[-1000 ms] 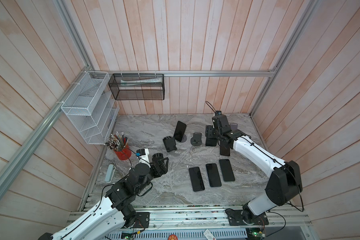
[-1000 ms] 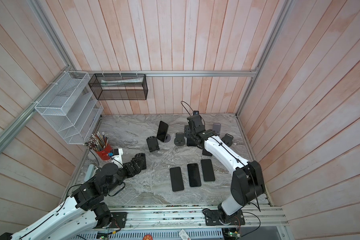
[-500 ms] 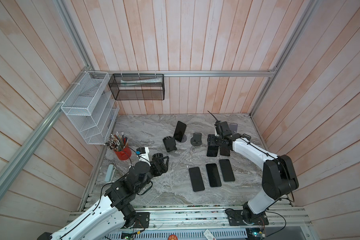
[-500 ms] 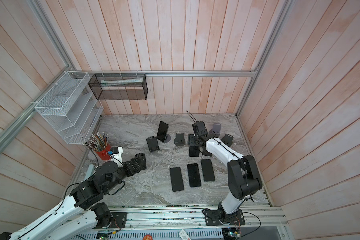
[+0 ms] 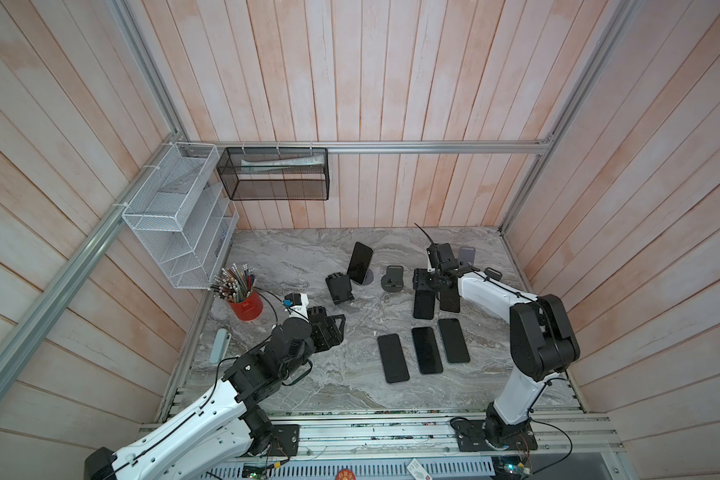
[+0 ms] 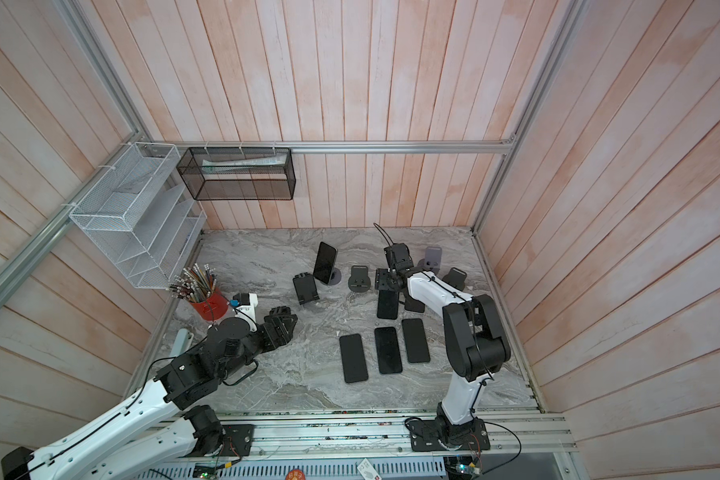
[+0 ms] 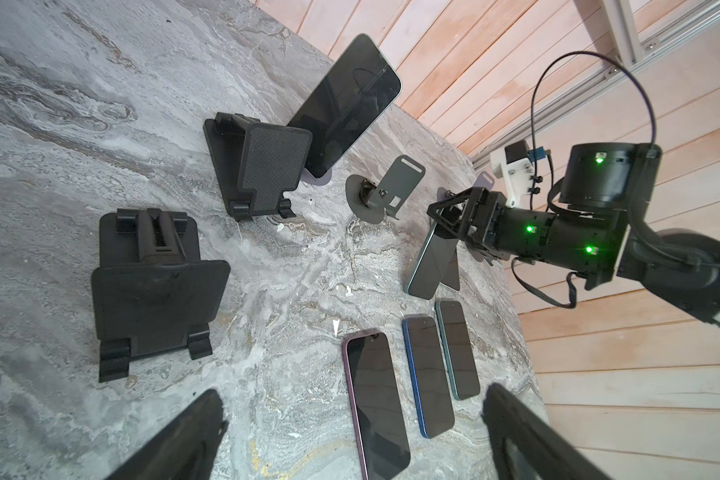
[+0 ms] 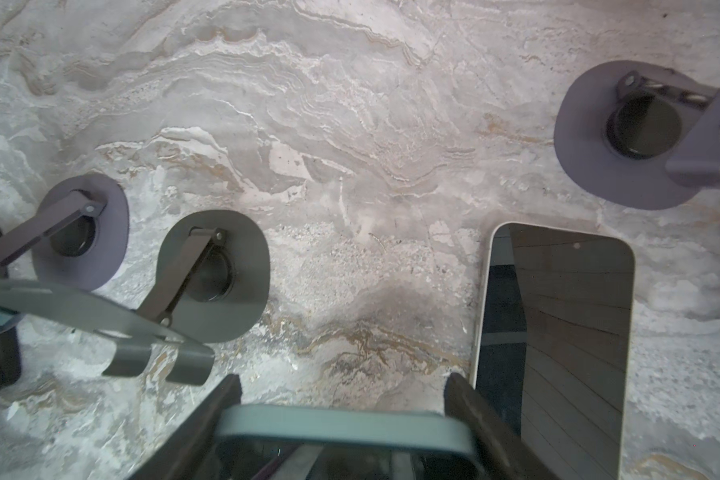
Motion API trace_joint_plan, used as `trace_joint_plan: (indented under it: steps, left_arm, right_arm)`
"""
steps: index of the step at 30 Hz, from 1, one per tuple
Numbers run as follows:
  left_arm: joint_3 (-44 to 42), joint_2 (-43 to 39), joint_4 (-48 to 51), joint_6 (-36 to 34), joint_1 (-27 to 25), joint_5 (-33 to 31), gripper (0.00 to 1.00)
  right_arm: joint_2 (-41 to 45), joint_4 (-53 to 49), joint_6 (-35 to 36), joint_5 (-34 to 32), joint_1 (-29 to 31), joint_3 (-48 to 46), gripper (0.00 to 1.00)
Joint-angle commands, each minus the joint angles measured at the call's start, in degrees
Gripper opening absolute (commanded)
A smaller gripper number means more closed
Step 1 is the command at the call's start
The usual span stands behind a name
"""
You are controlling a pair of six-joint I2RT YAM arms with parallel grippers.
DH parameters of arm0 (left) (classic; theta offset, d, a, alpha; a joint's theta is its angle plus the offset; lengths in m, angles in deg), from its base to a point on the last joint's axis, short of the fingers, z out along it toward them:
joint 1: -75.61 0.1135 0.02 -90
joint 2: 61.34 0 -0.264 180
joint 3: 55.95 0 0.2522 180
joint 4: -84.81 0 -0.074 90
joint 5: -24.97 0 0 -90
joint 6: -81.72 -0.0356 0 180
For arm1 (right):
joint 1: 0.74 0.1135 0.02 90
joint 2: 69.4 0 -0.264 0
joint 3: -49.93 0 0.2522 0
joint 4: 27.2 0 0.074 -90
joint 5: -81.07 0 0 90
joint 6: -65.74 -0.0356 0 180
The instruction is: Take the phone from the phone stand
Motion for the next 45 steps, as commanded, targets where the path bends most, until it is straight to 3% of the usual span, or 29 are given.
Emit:
trace_joint_plan:
  steps: [1, 22, 41, 45]
  left_arm:
    - [1.9, -0.13, -1.74, -0.81, 0.35, 1.73, 0.99]
    - [-1.24, 0.31, -5.51, 2.14, 0.63, 1.36, 0.99]
    - [2.05, 5.49, -5.51, 0.74, 2.84, 1.26, 0.99]
    - [3.23, 6.53, -5.52, -2.17, 3.58, 1.27, 0.99]
  right_arm:
    - [-3.35, 0.54, -0.35, -2.59, -0.17, 1.47, 0.66]
    - [-11.08, 5.42, -1.42, -2.77, -0.79, 1.24, 0.73]
    - [-9.82, 7.35, -1.13, 2.89, -1.69, -0.52, 0.8]
    - [-7.53, 7.76, -1.05, 2.91, -1.87, -1.52, 0.81]
